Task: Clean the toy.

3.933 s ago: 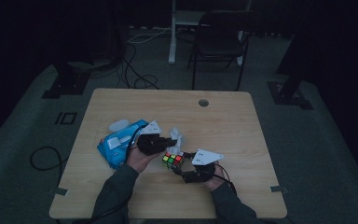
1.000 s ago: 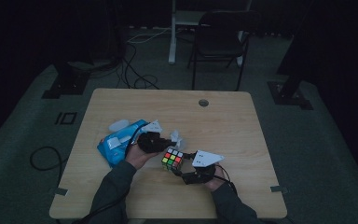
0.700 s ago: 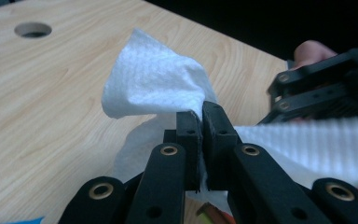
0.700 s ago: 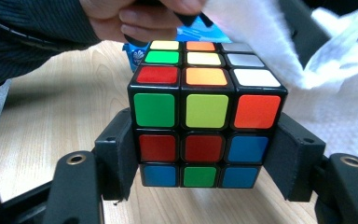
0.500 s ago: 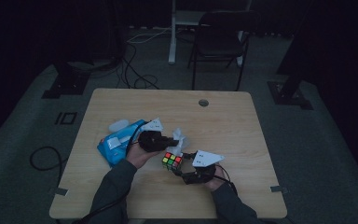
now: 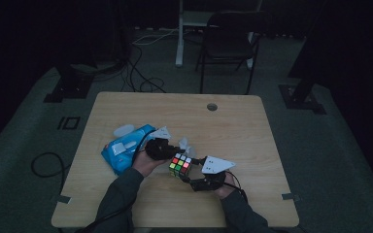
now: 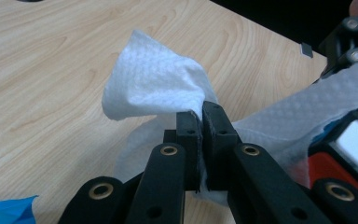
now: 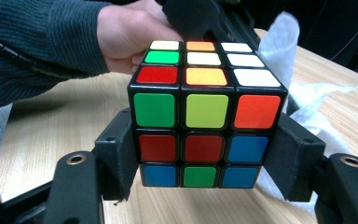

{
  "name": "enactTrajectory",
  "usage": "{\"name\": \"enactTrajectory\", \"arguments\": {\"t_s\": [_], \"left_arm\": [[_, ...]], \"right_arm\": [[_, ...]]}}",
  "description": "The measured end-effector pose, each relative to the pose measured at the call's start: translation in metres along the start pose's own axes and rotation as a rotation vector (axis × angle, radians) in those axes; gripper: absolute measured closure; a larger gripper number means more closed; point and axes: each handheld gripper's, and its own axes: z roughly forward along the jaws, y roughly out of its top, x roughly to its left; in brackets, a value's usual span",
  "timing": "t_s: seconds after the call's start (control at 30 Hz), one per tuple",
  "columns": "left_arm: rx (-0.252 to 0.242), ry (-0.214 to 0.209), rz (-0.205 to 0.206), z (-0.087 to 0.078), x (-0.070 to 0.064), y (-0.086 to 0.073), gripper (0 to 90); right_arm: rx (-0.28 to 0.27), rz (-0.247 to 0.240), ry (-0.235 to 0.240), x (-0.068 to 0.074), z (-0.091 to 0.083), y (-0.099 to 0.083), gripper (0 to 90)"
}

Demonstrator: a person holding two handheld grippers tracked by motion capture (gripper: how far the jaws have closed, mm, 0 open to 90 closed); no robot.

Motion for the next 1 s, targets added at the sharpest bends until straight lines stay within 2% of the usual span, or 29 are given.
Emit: {"name": "enactTrajectory", "arguments": {"t_s": [0.4, 0.63, 1.0], "left_arm": [[0.041, 0.017, 0.008, 0.005, 0.0, -0.006, 87.6], [0.034, 0.034, 0.0, 0.0, -0.001, -0.015, 87.6], [-0.003, 0.113, 0.042, -0.012, -0.018, -0.02, 87.3]], "right_arm": [[-0.017, 0.016, -0.021, -0.004, -0.005, 0.001, 34.4], [-0.001, 0.053, -0.08, -0.012, -0.006, -0.003, 34.4], [0.017, 0.112, -0.149, -0.021, -0.007, -0.006, 34.4]]}}
